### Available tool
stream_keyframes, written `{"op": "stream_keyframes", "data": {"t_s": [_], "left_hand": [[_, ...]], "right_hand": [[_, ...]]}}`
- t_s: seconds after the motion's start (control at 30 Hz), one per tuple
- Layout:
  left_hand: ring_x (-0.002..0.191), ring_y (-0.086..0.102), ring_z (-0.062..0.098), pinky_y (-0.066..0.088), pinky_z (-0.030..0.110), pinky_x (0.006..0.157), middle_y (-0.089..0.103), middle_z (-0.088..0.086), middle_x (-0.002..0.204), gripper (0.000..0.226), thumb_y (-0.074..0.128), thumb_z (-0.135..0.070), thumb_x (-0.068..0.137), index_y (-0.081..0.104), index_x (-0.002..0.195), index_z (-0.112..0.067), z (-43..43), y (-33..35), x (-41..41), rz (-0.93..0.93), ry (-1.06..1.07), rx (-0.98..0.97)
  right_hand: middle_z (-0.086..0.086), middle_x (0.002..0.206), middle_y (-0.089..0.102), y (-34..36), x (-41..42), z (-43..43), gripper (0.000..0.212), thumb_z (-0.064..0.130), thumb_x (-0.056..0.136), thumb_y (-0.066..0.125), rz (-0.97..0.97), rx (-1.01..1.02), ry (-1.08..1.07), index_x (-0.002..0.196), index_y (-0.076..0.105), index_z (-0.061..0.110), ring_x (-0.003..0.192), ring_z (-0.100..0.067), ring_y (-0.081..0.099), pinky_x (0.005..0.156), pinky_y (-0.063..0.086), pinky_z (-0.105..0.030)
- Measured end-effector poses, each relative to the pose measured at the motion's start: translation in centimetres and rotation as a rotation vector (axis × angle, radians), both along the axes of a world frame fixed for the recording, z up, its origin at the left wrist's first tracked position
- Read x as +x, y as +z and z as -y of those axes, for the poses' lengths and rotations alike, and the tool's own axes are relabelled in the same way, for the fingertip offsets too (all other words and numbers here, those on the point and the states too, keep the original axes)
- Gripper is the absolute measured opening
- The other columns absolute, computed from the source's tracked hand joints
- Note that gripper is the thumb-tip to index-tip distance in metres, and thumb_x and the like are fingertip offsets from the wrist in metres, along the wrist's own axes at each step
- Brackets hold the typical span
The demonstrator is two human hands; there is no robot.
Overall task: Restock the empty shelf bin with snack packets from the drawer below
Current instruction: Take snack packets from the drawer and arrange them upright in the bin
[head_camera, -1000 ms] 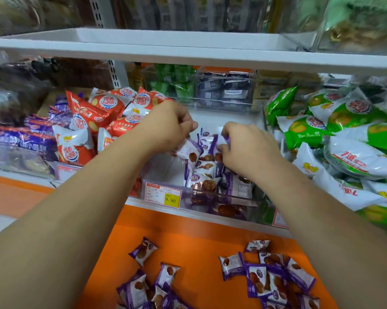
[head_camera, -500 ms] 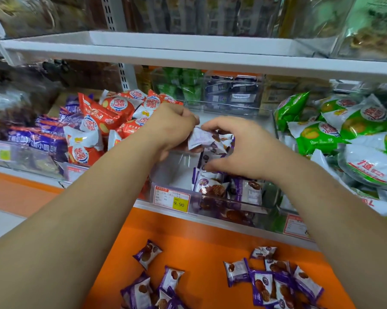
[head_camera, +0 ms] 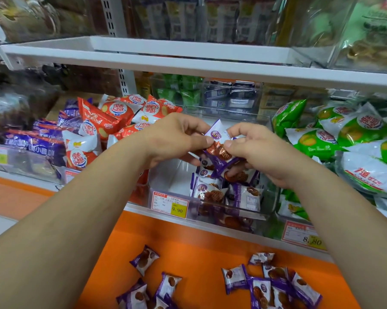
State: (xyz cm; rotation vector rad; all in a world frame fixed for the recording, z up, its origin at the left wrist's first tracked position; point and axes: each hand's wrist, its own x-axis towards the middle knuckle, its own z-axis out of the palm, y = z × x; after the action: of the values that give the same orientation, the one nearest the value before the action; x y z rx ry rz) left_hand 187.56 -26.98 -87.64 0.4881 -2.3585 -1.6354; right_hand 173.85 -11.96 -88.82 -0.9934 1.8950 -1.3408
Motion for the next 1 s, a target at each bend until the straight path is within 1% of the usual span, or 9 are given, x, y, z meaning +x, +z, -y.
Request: {"op": "stream_keyframes", "data": {"t_s": [0.07,0.17,0.3,0.43,0.57,0.67,0.8,0.9,1.0], "left_hand": [[0.083,0.069,0.020,0.063,0.032,0.075,0.075,0.019,0.098,0.015,0.063,-0.009,0.098,0.071,0.110,-0.005,0.2,-0.3,0.0,-0.009,0.015,0.034],[0.083,0.069,0.023,0.063,0.028,0.076,0.073,0.023,0.097,0.021,0.066,-0.009,0.096,0.067,0.113,0.004,0.5,-0.4,-0.1,-0.029,0.061,0.135],[0.079,0.072,0.020,0.063,0.025,0.075,0.074,0.020,0.096,0.022,0.067,-0.009,0.095,0.067,0.113,0.004,0.4,-0.2,0.0,-0.048,0.093,0.208],[0.085,0.073,0.022,0.063,0.028,0.078,0.074,0.017,0.097,0.018,0.066,-0.009,0.096,0.068,0.110,0.003,0.4,0.0,-0.1,-0.043,0.133,0.250],[0.093,0.073,0.023,0.061,0.035,0.087,0.076,0.015,0.098,0.009,0.062,-0.005,0.099,0.071,0.101,-0.005,0.2,-0.1,-0.2,-0.048,0.113,0.196],[0.091,0.072,0.020,0.060,0.037,0.090,0.077,0.012,0.099,0.015,0.059,-0.002,0.100,0.072,0.103,-0.009,0.2,0.1,-0.1,-0.073,0.097,0.149],[0.101,0.068,0.023,0.057,0.046,0.097,0.073,0.008,0.109,0.023,0.059,-0.005,0.097,0.070,0.115,-0.013,1.1,-0.6,-0.1,0.117,0.197,-0.267],[0.101,0.070,0.027,0.059,0.042,0.092,0.074,0.008,0.110,0.029,0.056,-0.004,0.091,0.070,0.115,-0.009,0.4,-1.0,0.4,0.471,0.028,-0.556],[0.100,0.070,0.024,0.058,0.040,0.092,0.075,0.005,0.106,0.027,0.054,-0.005,0.092,0.075,0.108,-0.012,0.0,-0.3,1.4,0.573,-0.098,-0.677]], "right_hand": [[-0.021,0.110,0.072,-0.1,0.2,-0.2,0.025,0.007,0.097,0.067,0.057,-0.055,0.035,0.120,0.060,0.010,0.083,-0.028,0.074,0.065,0.063,-0.040],[-0.014,0.108,0.075,-0.5,0.3,-0.2,0.040,0.007,0.083,0.082,-0.040,-0.138,0.028,0.121,0.068,0.012,0.089,-0.026,0.076,0.079,0.064,-0.046],[0.004,0.095,0.079,-1.0,0.2,0.3,0.025,0.022,0.086,0.082,-0.310,-0.190,-0.019,0.110,0.079,0.026,0.092,-0.023,0.076,0.089,0.059,-0.052],[0.001,0.094,0.079,-1.3,0.3,0.7,0.021,0.031,0.091,0.073,-0.451,-0.196,-0.017,0.110,0.077,0.037,0.089,-0.034,0.072,0.083,0.058,-0.055],[0.003,0.107,0.078,-1.4,0.1,0.8,0.028,0.025,0.092,0.076,-0.374,-0.200,-0.089,0.119,0.076,0.021,0.099,-0.013,0.073,0.096,0.057,-0.044],[-0.001,0.112,0.076,-1.1,-0.2,0.6,0.045,0.023,0.083,0.084,-0.260,-0.162,-0.156,0.125,0.072,0.013,0.102,-0.013,0.073,0.097,0.058,-0.043],[0.000,0.094,0.076,0.3,-0.2,1.4,0.031,0.022,0.078,0.087,-0.259,-0.139,-0.311,0.106,0.072,0.019,0.083,-0.020,0.074,0.084,0.062,-0.049],[-0.001,0.100,0.073,2.6,-0.6,4.8,0.031,0.023,0.076,0.087,-0.288,-0.024,-0.257,0.101,0.067,0.024,0.091,-0.019,0.073,0.088,0.061,-0.042],[-0.003,0.100,0.072,4.1,-1.2,9.2,0.015,0.024,0.083,0.083,-0.476,0.141,-0.134,0.094,0.073,0.020,0.096,-0.019,0.069,0.083,0.058,-0.034]]}}
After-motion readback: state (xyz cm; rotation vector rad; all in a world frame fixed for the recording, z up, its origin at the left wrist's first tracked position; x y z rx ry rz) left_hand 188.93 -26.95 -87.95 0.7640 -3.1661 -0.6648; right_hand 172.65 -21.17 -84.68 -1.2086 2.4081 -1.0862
